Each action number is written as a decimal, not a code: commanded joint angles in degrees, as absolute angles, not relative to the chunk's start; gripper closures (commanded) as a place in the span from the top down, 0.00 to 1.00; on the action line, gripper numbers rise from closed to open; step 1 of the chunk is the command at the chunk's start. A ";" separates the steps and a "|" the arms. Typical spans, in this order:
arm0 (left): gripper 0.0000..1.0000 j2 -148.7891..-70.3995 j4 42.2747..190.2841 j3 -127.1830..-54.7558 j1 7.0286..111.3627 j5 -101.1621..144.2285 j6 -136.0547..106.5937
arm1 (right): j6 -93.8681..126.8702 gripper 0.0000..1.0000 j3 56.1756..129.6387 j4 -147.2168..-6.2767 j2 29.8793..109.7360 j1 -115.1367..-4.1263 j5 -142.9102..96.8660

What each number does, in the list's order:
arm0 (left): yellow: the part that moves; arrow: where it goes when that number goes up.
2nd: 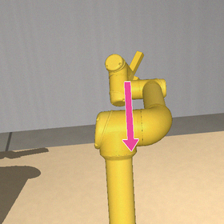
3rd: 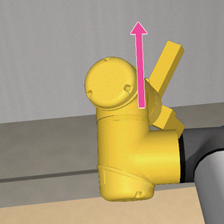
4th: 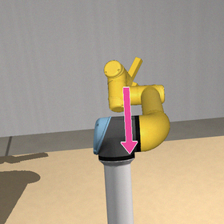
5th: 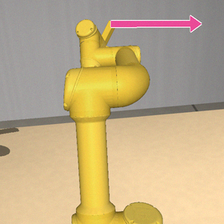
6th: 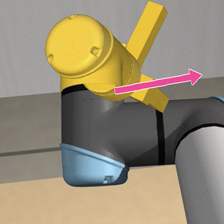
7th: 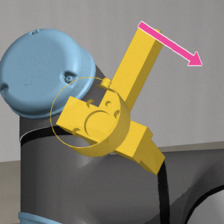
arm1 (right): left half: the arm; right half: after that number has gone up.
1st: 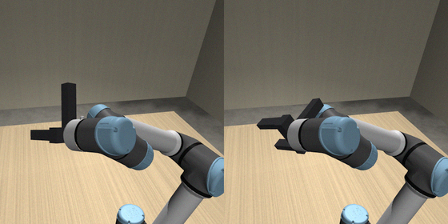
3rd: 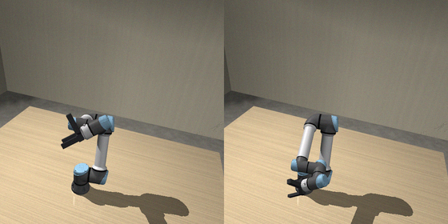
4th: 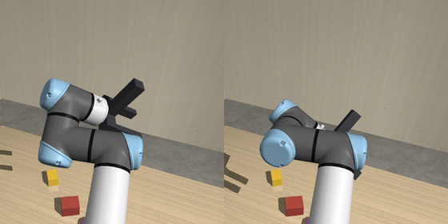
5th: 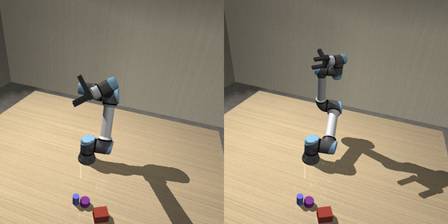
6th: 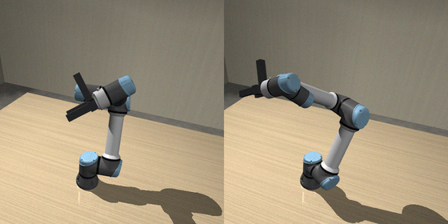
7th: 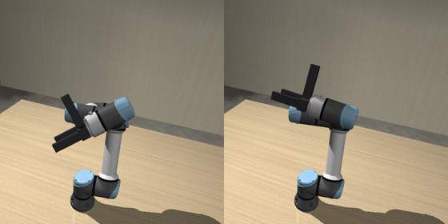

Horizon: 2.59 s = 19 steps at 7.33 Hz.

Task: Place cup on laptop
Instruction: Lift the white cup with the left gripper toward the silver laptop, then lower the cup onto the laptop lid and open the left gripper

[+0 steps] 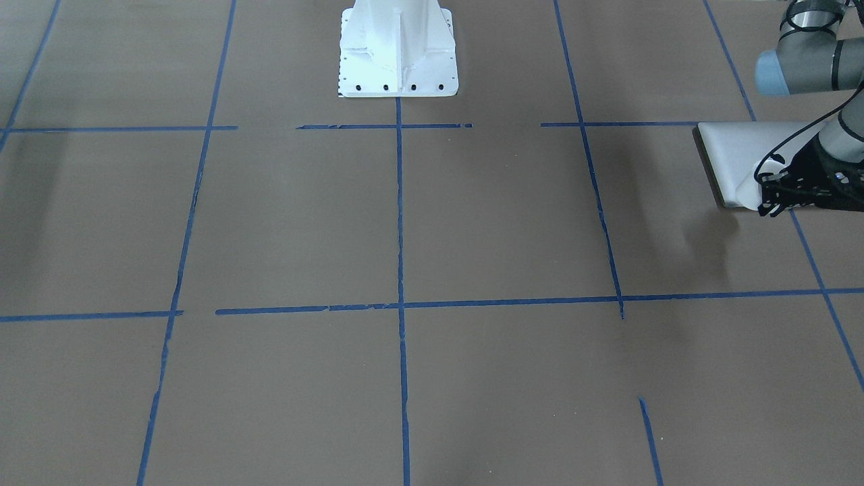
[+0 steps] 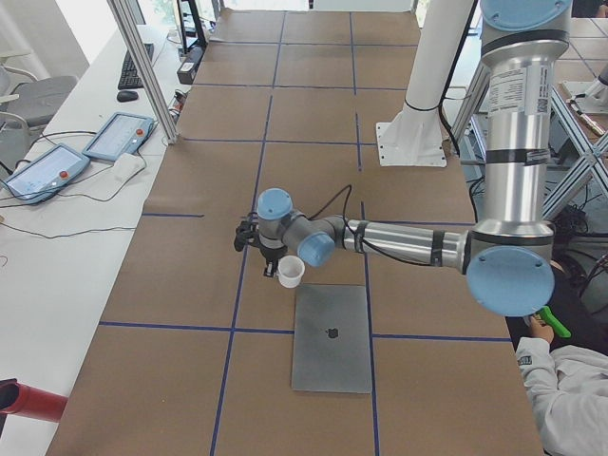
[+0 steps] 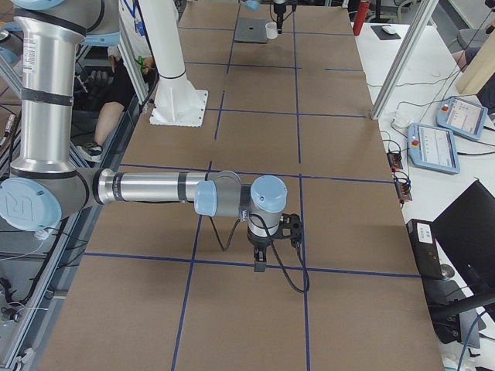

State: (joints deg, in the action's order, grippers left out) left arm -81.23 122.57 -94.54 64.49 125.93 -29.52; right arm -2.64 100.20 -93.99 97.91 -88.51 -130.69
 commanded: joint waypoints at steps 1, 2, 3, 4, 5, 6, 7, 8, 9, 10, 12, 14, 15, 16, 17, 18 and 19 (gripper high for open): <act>0.00 -74.46 124.45 -94.84 65.56 125.95 -29.18 | -2.64 1.00 100.20 -94.04 97.91 -88.51 -130.69; 0.00 -72.96 124.45 -94.75 65.83 125.95 -29.18 | -2.64 1.00 100.20 -94.04 97.91 -88.51 -130.61; 0.00 -72.78 124.45 -94.31 65.83 125.95 -29.27 | -2.64 1.00 100.20 -94.04 97.91 -88.51 -130.69; 0.00 -72.77 124.45 -93.61 65.83 125.95 -29.18 | -2.64 1.00 100.20 -93.96 97.91 -88.51 -130.69; 0.00 -72.86 124.45 -93.34 65.74 126.03 -29.27 | -2.64 1.00 100.20 -93.96 97.91 -88.51 -130.69; 0.00 -72.86 124.45 -92.38 65.74 125.95 -29.01 | -2.64 1.00 100.20 -93.96 97.91 -88.51 -130.69; 0.00 -73.12 124.45 -91.50 65.66 126.03 -29.09 | -2.64 1.00 100.20 -94.04 97.91 -88.51 -130.69; 0.04 -73.21 124.54 -91.49 65.57 126.04 -28.92 | -2.64 1.00 100.20 -93.96 97.91 -88.51 -130.69; 0.99 -73.30 124.63 -91.49 65.57 126.04 -28.39 | -2.64 1.00 100.20 -94.04 97.91 -88.51 -130.61; 1.00 -73.13 124.45 -92.10 65.65 126.38 -28.39 | -2.64 1.00 100.20 -93.96 97.91 -88.51 -130.69; 1.00 -72.86 122.10 -96.82 70.53 128.40 -22.81 | -2.64 1.00 100.20 -93.96 97.91 -88.51 -130.69; 1.00 -74.87 99.02 -107.08 85.52 128.41 -3.28 | -2.64 1.00 100.20 -94.04 97.91 -88.51 -130.61; 1.00 -77.14 89.31 -110.18 92.13 128.50 4.06 | -2.64 1.00 100.20 -93.96 97.91 -88.51 -130.69; 1.00 -76.82 85.99 -112.30 94.28 128.58 6.31 | -2.64 1.00 100.20 -94.04 97.91 -88.51 -130.69; 1.00 -75.86 85.87 -113.02 94.39 128.67 6.50 | -2.64 1.00 100.20 -94.04 97.91 -88.51 -130.69; 1.00 -75.94 86.04 -112.07 94.39 129.37 6.24 | -2.64 1.00 100.20 -94.04 97.91 -88.51 -130.69; 1.00 -75.76 85.96 -111.02 94.48 135.55 5.81 | -2.64 1.00 100.20 -93.96 97.91 -88.51 -130.69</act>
State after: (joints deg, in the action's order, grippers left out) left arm -75.96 86.29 -111.90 94.20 130.61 5.97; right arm -2.64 100.19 -94.02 97.91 -88.51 -130.69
